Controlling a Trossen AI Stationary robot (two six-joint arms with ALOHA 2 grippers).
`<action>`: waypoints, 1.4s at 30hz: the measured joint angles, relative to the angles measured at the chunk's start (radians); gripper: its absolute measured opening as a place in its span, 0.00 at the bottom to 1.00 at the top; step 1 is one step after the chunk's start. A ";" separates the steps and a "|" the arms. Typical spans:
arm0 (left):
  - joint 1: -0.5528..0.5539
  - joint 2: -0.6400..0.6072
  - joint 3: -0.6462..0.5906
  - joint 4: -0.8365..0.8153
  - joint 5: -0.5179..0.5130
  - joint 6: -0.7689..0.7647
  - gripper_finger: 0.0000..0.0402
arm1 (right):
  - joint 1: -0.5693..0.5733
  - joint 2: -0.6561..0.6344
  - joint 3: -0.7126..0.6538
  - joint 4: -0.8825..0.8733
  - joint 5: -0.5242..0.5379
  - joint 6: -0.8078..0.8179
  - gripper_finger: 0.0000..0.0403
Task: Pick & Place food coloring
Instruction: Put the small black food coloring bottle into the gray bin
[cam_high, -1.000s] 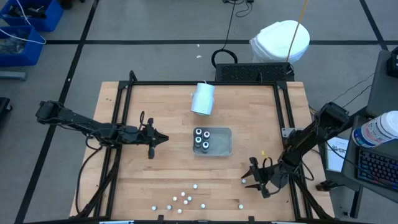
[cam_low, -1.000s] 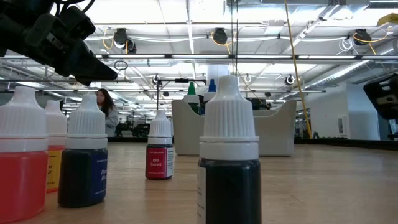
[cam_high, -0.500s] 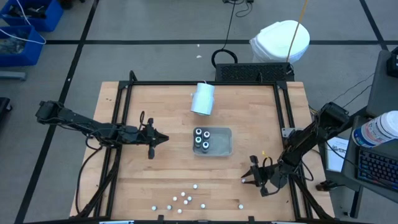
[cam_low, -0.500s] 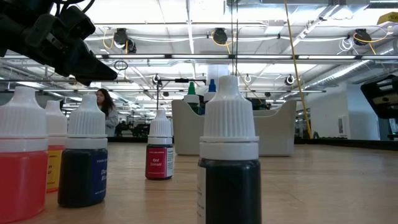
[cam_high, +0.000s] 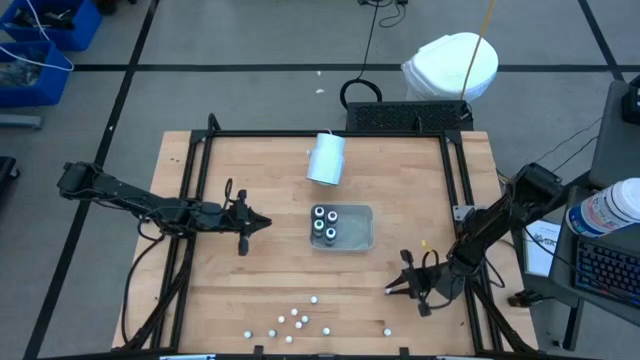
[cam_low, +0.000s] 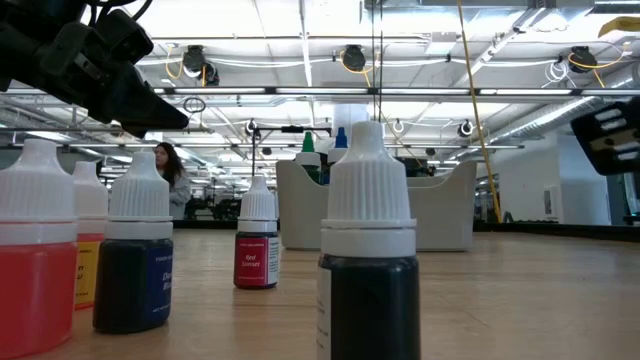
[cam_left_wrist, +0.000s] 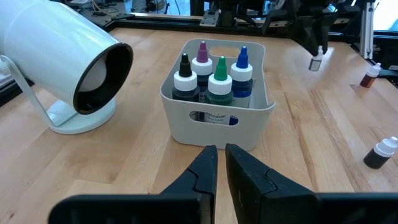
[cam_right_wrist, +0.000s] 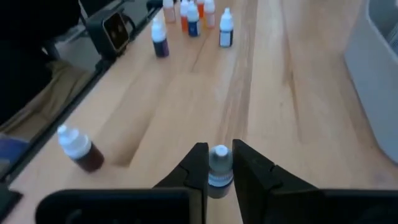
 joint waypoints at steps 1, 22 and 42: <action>0.000 0.000 0.000 0.000 0.000 0.000 0.10 | -0.007 -0.007 0.004 -0.002 -0.001 -0.003 0.10; 0.000 0.000 0.000 0.004 0.000 0.024 0.10 | -0.492 -0.043 0.288 -0.175 0.137 -0.308 0.10; 0.000 0.000 0.000 0.000 0.000 0.027 0.10 | -0.600 0.194 0.288 -0.106 0.049 -0.161 0.11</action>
